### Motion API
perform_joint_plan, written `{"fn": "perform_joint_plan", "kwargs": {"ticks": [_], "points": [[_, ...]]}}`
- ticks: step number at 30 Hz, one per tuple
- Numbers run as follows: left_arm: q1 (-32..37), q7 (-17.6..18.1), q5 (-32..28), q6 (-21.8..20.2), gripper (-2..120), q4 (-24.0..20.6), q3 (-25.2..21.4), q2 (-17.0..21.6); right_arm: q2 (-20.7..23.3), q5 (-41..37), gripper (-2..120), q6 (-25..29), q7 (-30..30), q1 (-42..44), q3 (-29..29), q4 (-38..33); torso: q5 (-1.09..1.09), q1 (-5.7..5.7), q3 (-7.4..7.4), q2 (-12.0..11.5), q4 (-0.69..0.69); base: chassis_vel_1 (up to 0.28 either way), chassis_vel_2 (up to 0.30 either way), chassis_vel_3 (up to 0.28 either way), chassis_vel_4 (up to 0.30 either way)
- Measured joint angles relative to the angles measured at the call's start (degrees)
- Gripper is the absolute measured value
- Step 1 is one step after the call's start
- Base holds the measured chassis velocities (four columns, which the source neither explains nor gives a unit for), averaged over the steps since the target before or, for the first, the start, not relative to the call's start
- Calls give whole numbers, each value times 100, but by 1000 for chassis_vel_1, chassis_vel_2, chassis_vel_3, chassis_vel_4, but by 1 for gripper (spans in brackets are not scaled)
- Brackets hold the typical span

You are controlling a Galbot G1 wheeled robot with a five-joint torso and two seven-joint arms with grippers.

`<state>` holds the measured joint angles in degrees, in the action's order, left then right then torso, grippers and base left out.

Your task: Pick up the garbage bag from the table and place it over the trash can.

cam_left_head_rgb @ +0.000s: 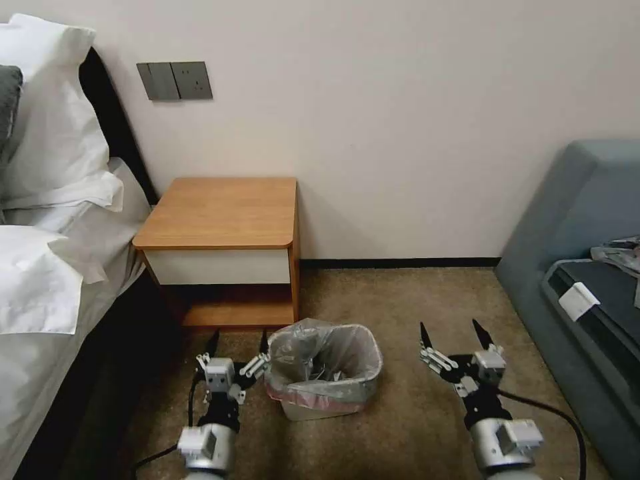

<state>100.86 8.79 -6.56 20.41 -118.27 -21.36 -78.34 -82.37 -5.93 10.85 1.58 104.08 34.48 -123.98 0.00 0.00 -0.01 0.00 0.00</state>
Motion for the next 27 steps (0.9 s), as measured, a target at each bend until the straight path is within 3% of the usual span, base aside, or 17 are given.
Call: {"fn": "perform_joint_plan", "kwargs": {"ticks": [10,13,16,20,27], "points": [[438,73,89,141,100,-208,-674,-320,-195,-494,100,400,-507,319,546,123,1,0,0,0,0,0,0,0,0],[865,-178,182,120,100,-529,-966,-511,-215,-493,100,795,-535,558,694,223,1,0,0,0,0,0,0,0,0],[1260,-275,239,291,100,-714,-1001,-569,-204,-498,100,1210,-521,829,671,220,1,0,0,0,0,0,0,0,0],[1562,-146,436,560,100,-786,-904,-627,-116,-498,100,1664,-390,1074,549,199,-1,0,-1,0,0,0,0,0,0],[1575,-107,475,597,100,-786,-844,-655,-110,-399,100,1744,-288,1074,509,213,0,0,0,0,0,0,0,0,0]]}}
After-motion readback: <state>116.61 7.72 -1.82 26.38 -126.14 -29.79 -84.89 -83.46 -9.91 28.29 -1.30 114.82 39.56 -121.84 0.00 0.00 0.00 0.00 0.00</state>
